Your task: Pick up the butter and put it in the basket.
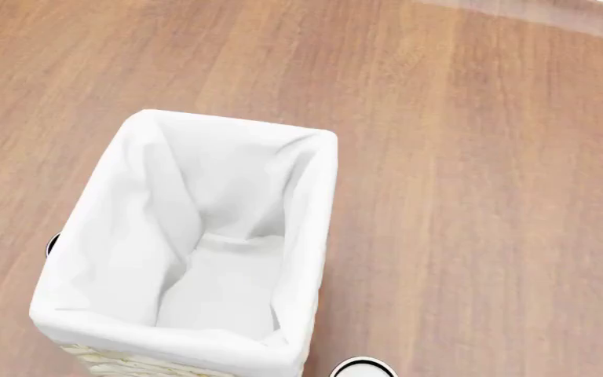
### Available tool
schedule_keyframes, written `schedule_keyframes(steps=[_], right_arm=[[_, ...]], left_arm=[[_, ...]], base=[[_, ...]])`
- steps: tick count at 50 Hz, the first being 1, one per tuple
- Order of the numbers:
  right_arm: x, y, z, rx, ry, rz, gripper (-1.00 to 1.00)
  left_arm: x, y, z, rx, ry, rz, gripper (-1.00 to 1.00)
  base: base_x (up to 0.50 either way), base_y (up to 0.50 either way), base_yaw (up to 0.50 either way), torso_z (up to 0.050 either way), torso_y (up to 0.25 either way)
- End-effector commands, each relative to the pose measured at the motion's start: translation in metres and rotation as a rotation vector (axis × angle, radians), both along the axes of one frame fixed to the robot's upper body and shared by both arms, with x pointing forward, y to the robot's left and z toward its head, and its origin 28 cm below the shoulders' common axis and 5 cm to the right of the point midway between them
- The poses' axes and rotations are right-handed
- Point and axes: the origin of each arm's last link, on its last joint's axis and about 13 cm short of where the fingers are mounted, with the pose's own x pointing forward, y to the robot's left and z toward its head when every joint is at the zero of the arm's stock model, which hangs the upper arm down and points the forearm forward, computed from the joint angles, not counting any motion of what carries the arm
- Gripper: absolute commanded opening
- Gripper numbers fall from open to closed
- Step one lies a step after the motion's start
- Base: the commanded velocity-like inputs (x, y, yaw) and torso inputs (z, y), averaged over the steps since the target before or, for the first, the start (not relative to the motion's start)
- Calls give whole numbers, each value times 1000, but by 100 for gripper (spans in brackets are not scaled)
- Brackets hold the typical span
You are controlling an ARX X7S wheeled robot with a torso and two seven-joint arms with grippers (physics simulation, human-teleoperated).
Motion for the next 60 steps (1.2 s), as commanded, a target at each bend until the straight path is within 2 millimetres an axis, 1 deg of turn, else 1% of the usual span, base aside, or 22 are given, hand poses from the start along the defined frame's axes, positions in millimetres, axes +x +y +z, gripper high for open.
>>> schedule_keyframes(steps=[1, 23, 35, 60], right_arm=[[3, 1, 0, 14, -2, 0, -100], [2, 0, 1, 17, -8, -6, -100], [0, -1, 6, -10, -22, -15, -100], [-20, -2, 27, 5, -72, -35, -100]], left_arm=[[2, 1, 0, -29, -27, -40, 100], [1, 0, 1, -30, -30, -43, 100], [1, 0, 1, -31, -28, -42, 100], [0, 1, 2, -35, -35, -43, 100]], base=[[0, 0, 0, 0, 0], [0, 0, 0, 0, 0], [0, 0, 0, 0, 0], [0, 0, 0, 0, 0]])
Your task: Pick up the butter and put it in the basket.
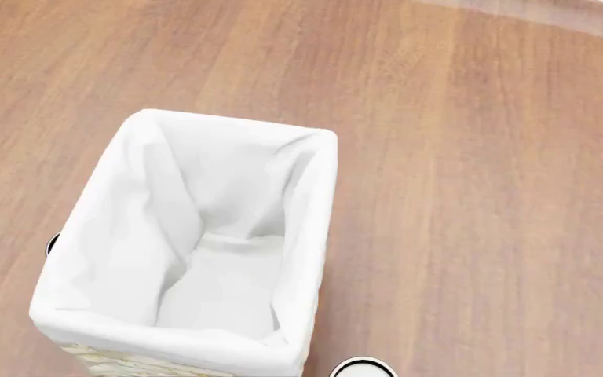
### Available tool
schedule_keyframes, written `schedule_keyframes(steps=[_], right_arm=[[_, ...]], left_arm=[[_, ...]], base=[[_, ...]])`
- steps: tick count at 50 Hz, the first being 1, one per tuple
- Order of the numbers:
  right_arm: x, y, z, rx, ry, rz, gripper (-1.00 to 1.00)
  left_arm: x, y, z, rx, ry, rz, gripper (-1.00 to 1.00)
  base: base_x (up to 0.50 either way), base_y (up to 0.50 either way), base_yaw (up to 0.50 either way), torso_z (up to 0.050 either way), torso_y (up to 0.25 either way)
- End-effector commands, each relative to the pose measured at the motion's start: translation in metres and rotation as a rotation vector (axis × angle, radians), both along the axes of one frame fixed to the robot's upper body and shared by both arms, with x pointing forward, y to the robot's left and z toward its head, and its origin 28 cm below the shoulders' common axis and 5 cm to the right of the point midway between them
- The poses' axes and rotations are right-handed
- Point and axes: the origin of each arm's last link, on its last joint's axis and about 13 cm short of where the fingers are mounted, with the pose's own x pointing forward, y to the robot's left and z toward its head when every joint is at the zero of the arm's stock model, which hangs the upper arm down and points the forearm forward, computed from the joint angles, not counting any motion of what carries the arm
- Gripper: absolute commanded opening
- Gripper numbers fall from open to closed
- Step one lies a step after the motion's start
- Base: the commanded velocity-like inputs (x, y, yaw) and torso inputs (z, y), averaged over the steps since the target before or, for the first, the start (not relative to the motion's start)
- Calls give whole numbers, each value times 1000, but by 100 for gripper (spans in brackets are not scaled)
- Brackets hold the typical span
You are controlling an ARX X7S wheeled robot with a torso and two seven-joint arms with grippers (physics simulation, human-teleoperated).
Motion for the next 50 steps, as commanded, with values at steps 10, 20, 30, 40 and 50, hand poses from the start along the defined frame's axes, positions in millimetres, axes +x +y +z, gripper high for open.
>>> schedule_keyframes(steps=[10, 20, 30, 40, 50], right_arm=[[-7, -2, 18, 19, -83, -14, -100], [-13, -3, 31, 22, -114, -28, -100], [-18, -6, 44, 19, -149, -37, -100], [-20, -5, 51, 14, -171, -33, -100], [-21, -7, 60, 8, -195, -37, -100]], left_arm=[[1, 0, 1, -28, -27, -39, 100], [1, 0, 1, -26, -29, -41, 100], [0, -1, 2, -26, -31, -42, 100], [1, -1, 1, -27, -28, -43, 100], [0, -1, 2, -33, -28, -46, 100]], base=[[0, 0, 0, 0, 0], [0, 0, 0, 0, 2], [0, 0, 0, 0, 0], [0, 0, 0, 0, 1], [0, 0, 0, 2, 0]])
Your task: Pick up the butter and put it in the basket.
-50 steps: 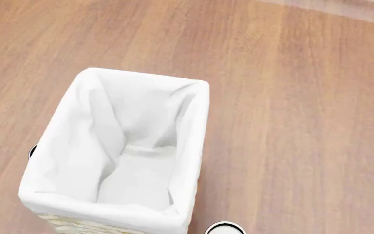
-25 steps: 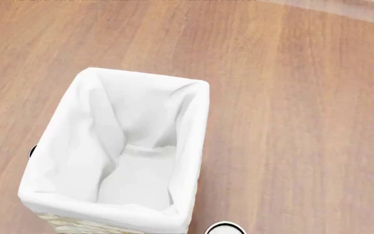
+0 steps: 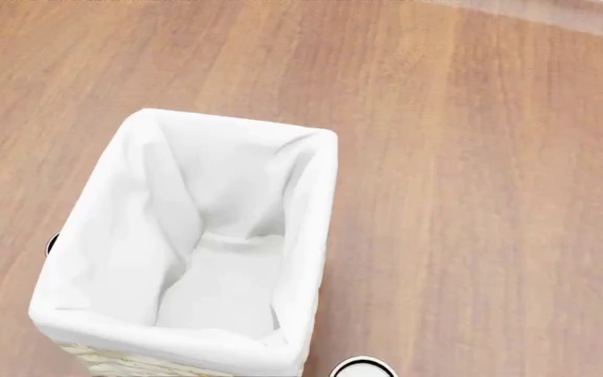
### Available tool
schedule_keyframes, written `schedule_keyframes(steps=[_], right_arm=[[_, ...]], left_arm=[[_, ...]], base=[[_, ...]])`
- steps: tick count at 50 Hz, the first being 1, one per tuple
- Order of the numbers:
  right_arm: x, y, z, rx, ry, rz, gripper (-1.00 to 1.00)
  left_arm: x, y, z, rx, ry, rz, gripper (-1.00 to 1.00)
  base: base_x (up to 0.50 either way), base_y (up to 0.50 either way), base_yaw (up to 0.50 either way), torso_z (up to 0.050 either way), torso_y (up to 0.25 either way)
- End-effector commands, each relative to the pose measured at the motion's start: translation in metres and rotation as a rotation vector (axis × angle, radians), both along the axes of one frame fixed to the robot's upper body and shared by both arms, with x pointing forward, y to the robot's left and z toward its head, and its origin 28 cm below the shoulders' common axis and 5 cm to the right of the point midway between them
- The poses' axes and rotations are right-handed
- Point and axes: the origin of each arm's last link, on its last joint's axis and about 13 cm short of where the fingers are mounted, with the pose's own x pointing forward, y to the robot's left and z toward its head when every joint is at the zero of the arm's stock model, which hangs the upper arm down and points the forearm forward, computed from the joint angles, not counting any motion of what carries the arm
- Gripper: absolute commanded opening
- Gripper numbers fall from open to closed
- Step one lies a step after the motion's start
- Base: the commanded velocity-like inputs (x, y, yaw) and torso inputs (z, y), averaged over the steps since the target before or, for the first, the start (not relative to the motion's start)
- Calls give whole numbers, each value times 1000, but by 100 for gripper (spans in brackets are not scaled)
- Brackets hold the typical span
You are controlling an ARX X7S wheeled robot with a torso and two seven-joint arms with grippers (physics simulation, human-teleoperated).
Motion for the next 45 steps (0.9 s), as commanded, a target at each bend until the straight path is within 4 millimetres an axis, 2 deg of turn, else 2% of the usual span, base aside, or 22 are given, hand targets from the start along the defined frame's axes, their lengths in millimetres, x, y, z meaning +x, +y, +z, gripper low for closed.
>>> schedule_keyframes(steps=[1, 31, 45], right_arm=[[4, -3, 15, -2, -84, -5, -100], [6, -10, 52, -19, -188, -26, -100], [6, -19, 82, -35, -277, -61, -100]], left_arm=[[2, 0, 1, -36, -24, -43, 100], [0, 0, 2, -31, -27, -41, 100], [0, 0, 1, -30, -24, -43, 100]], base=[[0, 0, 0, 0, 0], [0, 0, 0, 0, 1], [0, 0, 0, 0, 1]])
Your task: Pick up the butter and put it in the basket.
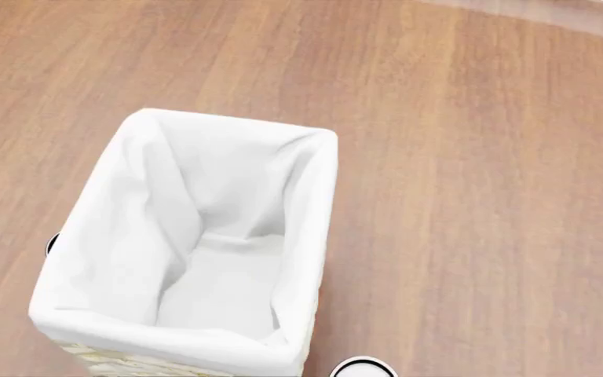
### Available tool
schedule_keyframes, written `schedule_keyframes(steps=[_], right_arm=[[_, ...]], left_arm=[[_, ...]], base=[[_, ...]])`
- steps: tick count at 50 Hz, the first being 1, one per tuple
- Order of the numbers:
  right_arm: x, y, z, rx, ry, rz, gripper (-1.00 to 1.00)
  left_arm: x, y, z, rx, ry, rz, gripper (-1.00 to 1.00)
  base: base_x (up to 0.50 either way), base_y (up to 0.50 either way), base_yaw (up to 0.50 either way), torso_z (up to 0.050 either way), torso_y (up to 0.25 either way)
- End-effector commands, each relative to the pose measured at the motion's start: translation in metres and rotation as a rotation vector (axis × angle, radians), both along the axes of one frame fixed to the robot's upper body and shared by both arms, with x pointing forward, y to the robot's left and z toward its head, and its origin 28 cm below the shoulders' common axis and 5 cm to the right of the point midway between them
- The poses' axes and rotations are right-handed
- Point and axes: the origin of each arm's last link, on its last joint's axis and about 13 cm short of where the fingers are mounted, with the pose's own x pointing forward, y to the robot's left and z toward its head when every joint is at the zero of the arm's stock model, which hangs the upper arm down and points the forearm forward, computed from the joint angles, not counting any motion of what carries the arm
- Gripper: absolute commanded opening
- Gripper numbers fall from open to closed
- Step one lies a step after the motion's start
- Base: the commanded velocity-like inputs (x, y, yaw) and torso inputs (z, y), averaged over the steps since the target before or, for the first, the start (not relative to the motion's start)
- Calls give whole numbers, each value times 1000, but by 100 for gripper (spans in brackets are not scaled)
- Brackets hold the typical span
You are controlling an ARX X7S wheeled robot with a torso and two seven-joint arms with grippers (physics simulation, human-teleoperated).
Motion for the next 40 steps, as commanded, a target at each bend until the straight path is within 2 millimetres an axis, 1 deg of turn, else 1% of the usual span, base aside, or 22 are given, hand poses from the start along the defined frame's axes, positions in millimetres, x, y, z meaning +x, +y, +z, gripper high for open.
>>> schedule_keyframes(steps=[1, 15, 21, 31, 40], right_arm=[[6, -9, 31, -17, -140, -34, -100], [10, -13, 56, -40, -211, -51, -100], [17, -13, 69, -56, -225, -45, -100], [34, -12, 99, -75, -266, -26, -100], [45, -10, 109, -72, -292, -19, -100]], left_arm=[[2, 0, 1, -29, -25, -40, 100], [2, 1, 0, -31, -23, -41, 100], [3, 1, 0, -30, -22, -41, 100], [3, 1, 0, -30, -22, -40, 100], [3, 1, -1, -28, -20, -39, 100]], base=[[0, 0, 0, 0, 0], [0, 0, 0, 1, 1], [0, 0, 0, 0, 0], [0, 0, 0, 1, 1], [0, 0, 0, 0, 1]])
